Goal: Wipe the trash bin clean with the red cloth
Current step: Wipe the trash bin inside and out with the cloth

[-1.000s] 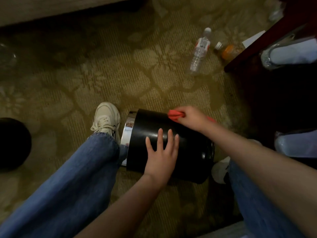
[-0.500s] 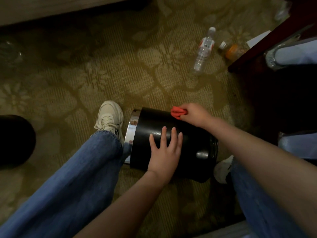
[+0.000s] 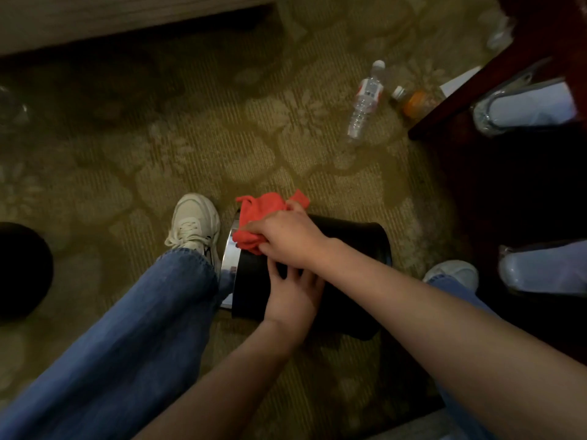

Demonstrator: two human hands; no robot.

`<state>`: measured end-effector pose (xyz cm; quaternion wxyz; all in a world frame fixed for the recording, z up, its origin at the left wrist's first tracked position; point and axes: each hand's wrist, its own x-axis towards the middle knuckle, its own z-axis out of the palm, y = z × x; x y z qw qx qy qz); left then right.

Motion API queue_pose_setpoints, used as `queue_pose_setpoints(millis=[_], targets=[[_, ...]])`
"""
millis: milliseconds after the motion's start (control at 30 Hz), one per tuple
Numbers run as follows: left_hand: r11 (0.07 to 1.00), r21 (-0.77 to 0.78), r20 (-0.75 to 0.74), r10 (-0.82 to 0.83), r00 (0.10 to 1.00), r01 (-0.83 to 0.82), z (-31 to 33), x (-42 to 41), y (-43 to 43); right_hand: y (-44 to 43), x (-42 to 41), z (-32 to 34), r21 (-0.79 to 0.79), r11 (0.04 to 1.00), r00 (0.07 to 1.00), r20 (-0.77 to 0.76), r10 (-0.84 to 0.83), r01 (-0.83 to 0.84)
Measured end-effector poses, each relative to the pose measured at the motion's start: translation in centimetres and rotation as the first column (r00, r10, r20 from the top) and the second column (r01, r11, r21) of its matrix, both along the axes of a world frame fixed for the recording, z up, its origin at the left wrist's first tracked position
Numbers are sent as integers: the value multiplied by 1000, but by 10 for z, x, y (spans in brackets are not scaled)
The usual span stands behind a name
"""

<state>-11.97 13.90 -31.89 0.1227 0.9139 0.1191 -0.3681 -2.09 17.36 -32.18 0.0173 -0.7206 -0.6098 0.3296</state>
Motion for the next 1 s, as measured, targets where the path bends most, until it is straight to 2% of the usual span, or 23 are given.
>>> queue_pose_setpoints(millis=[200,300,400,467,533,600,667,767,867,1000], targets=[[1000,5,50,-9,999,9,4,6,15,-4,27,11,-90,995,993,109,43,-34],[999,-47,118,2,993,4,9,4,31,-25,53,16,-99,994,991,132,-35,48],[982,-117,316,175,933,-145,13,7,54,-67,83,19,-76,973,957,216,-196,216],[952,-59,422,297,857,-301,16,11,72,-99,96,23,-84,935,910,276,-309,343],[865,36,401,446,801,-500,17,12,89,-123,104,28,-77,872,838,330,-435,483],[740,92,276,624,731,-667,15,9,105,-135,104,30,-87,772,750,330,-574,629],[613,95,138,772,621,-784,3,0,119,-139,102,25,-185,668,690,286,-665,720],[517,8,56,854,517,-856,-12,-10,131,-139,98,8,-294,549,610,182,-771,783],[473,-119,8,880,475,-873,-12,-1,129,-138,97,-3,-322,415,456,60,-888,851],[403,-221,30,913,407,-888,-13,7,128,-139,98,-4,-404,273,250,-109,-962,873]])
